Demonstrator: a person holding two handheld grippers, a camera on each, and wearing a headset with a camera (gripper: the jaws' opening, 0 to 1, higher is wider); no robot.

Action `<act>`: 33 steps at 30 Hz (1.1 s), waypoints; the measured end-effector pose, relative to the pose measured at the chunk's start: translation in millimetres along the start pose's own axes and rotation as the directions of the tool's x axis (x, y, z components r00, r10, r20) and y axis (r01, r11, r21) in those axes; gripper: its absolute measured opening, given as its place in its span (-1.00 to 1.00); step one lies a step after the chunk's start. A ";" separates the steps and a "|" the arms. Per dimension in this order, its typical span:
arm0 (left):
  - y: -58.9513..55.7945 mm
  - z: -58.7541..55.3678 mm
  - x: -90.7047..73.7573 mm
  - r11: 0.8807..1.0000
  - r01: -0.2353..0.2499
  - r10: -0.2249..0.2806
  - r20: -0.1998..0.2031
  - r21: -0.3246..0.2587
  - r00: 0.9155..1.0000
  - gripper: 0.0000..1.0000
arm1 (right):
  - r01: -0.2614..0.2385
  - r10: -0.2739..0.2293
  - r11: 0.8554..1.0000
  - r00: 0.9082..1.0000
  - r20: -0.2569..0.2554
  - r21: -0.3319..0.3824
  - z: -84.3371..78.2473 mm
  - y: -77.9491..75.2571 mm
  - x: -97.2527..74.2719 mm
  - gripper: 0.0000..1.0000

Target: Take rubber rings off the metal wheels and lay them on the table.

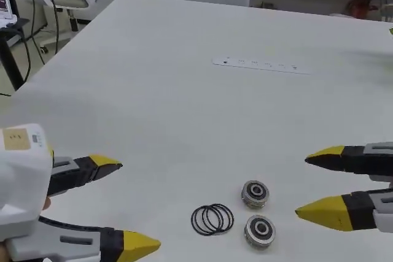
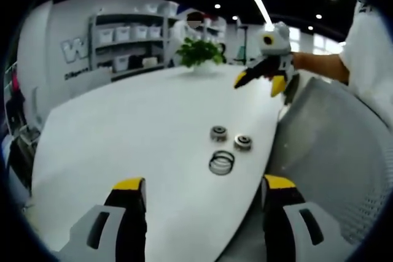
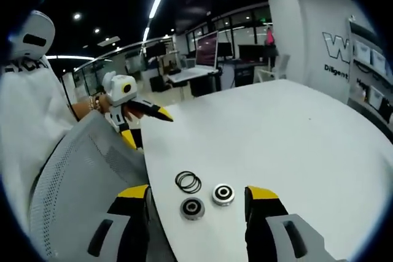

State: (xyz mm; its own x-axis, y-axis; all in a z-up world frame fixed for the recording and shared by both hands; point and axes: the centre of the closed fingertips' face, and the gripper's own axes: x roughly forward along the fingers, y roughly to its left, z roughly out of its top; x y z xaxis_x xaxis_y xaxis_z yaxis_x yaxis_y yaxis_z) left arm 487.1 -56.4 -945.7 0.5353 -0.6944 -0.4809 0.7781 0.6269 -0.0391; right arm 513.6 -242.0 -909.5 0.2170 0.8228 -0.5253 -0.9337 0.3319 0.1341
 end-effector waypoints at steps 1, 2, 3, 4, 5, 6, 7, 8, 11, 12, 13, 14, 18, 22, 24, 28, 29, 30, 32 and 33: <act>-0.2 0.3 0.1 1.000 0.000 0.000 0.001 0.000 1.000 0.57 | 0.007 -0.007 1.000 1.000 0.004 0.008 -1.7 -1.7 -2.6 0.26; -0.4 0.8 0.0 1.000 -0.001 0.001 0.003 0.000 1.000 0.57 | 0.014 -0.014 1.000 1.000 0.001 0.017 -5.5 -3.5 -6.6 0.27; -0.5 1.1 -0.1 1.000 -0.002 0.002 0.005 -0.002 1.000 0.58 | 0.017 -0.017 1.000 1.000 -0.001 0.020 -6.9 -4.4 -8.1 0.28; -0.5 1.8 -0.4 1.000 -0.004 0.004 0.011 -0.008 1.000 0.59 | 0.039 -0.039 0.999 0.999 0.009 0.034 -9.7 -8.7 -12.6 0.30; -0.3 2.0 -0.5 1.000 -0.005 0.005 0.013 -0.011 1.000 0.60 | 0.050 -0.051 0.998 0.999 0.015 0.049 -11.9 -11.2 -15.4 0.32; -0.3 2.2 -0.7 1.000 -0.006 0.006 0.014 -0.013 1.000 0.61 | 0.054 -0.055 0.997 0.998 0.016 0.056 -13.1 -12.1 -16.8 0.34; 0.3 2.2 -1.1 1.000 -0.009 0.009 0.017 -0.018 1.000 0.61 | 0.066 -0.067 0.994 0.998 0.016 0.085 -18.9 -15.2 -21.9 0.36; 0.6 2.0 -1.5 1.000 -0.011 0.012 0.018 -0.022 1.000 0.61 | 0.076 -0.077 0.993 0.997 0.015 0.095 -23.4 -17.2 -25.8 0.39; 0.7 1.6 -2.3 0.999 -0.013 0.014 0.021 -0.036 1.000 0.65 | 0.115 -0.118 0.986 0.993 0.016 0.123 -34.5 -23.7 -34.4 0.50; 0.3 1.6 -2.4 0.999 -0.011 0.012 0.022 -0.041 1.000 0.66 | 0.129 -0.132 0.983 0.991 0.015 0.132 -37.7 -25.4 -36.8 0.55; 0.6 1.7 -2.7 0.999 -0.013 0.014 0.024 -0.043 1.000 0.67 | 0.145 -0.148 0.979 0.989 0.013 0.145 -42.0 -27.7 -40.0 0.58; 0.7 1.9 -2.9 0.999 -0.014 0.015 0.026 -0.044 1.000 0.68 | 0.152 -0.156 0.976 0.988 0.012 0.158 -45.0 -28.7 -42.3 0.60; 0.0 3.0 -3.3 0.998 -0.013 0.015 0.039 -0.069 0.999 0.74 | 0.192 -0.199 0.957 0.980 0.013 0.219 -58.8 -33.9 -51.5 0.69; -2.2 3.0 -2.7 0.996 -0.007 0.011 0.046 -0.092 0.999 0.85 | 0.225 -0.232 0.935 0.973 -0.006 0.274 -75.8 -36.4 -56.7 0.82; -3.5 3.5 -2.4 0.995 -0.005 0.010 0.050 -0.102 0.999 0.92 | 0.235 -0.242 0.925 0.970 -0.016 0.299 -83.3 -36.2 -58.3 0.88; -5.7 2.9 -1.5 0.994 -0.001 0.007 0.048 -0.113 0.999 0.96 | 0.243 -0.248 0.915 0.968 -0.024 0.322 -91.7 -34.0 -59.6 0.95; -6.1 2.4 -1.1 0.993 -0.001 0.006 0.045 -0.115 0.999 0.98 | 0.244 -0.250 0.913 0.968 -0.025 0.326 -93.0 -33.6 -59.7 0.97; -7.1 1.5 -0.5 0.993 0.000 0.005 0.041 -0.120 0.999 1.00 | 0.249 -0.255 0.909 0.967 -0.027 0.333 -94.6 -33.7 -60.3 0.98; -8.8 -0.6 0.1 0.992 0.000 0.003 0.028 -0.127 1.000 1.00 | 0.253 -0.260 0.905 0.965 -0.026 0.342 -96.4 -33.5 -60.8 0.98; -9.5 -0.9 0.3 0.992 0.001 0.003 0.026 -0.127 1.000 1.00 | 0.253 -0.261 0.904 0.965 -0.024 0.344 -96.7 -33.0 -60.8 0.98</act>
State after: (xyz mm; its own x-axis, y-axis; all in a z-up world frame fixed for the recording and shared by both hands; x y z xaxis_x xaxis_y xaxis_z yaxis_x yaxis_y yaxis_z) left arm 479.6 -62.3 -946.2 0.5461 -0.7017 -0.4576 0.7302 0.6664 -0.1507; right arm 503.6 -347.6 -963.2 0.4458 0.6963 -0.5625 -0.6914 0.6670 0.2777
